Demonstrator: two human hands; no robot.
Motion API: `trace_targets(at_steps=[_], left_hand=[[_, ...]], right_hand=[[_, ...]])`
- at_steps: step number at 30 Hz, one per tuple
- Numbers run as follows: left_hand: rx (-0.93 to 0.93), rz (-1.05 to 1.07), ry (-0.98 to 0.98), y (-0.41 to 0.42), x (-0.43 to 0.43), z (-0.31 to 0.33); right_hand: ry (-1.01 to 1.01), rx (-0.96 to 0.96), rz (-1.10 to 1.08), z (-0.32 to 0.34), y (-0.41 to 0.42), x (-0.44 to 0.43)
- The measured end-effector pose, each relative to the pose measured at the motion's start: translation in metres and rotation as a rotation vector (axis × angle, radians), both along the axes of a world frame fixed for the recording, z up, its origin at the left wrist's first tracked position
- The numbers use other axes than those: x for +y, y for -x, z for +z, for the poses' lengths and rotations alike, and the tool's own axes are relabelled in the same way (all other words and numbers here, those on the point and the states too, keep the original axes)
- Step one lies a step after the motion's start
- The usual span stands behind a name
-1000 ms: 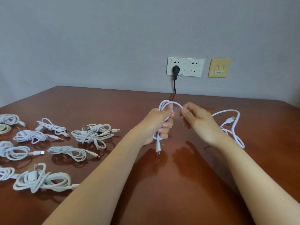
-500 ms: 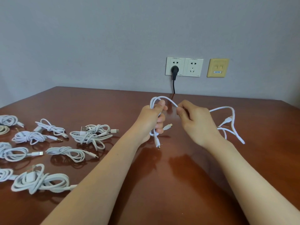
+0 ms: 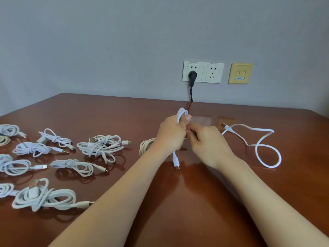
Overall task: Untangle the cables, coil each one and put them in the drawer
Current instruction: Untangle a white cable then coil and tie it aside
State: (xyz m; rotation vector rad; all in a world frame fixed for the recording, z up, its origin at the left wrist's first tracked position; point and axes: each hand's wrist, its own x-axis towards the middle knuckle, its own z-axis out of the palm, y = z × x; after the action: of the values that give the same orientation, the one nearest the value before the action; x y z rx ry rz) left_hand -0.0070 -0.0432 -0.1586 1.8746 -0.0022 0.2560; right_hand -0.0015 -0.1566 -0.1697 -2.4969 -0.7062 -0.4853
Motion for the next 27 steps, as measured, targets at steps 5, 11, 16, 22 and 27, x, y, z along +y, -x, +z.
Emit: trace_targets(at_steps=[5,11,16,22,27], left_hand=[[-0.114,0.084,-0.212,0.001,0.001,0.0],[-0.087,-0.002,0.113,0.002,-0.001,0.007],[0.003,-0.198,0.683,0.008,-0.005,0.013],[-0.069,-0.187,0.751,0.009,-0.005,0.014],[-0.071,-0.246,0.907,0.008,0.008,0.019]], right_hand=[[0.057,-0.07,-0.02,0.003,0.004,0.001],[0.002,-0.132,0.019,0.005,0.004,0.003],[-0.474,0.155,0.202,0.005,-0.004,0.002],[-0.759,0.438,0.371,0.004,-0.003,0.01],[-0.581,0.557,0.387,-0.002,-0.003,0.005]])
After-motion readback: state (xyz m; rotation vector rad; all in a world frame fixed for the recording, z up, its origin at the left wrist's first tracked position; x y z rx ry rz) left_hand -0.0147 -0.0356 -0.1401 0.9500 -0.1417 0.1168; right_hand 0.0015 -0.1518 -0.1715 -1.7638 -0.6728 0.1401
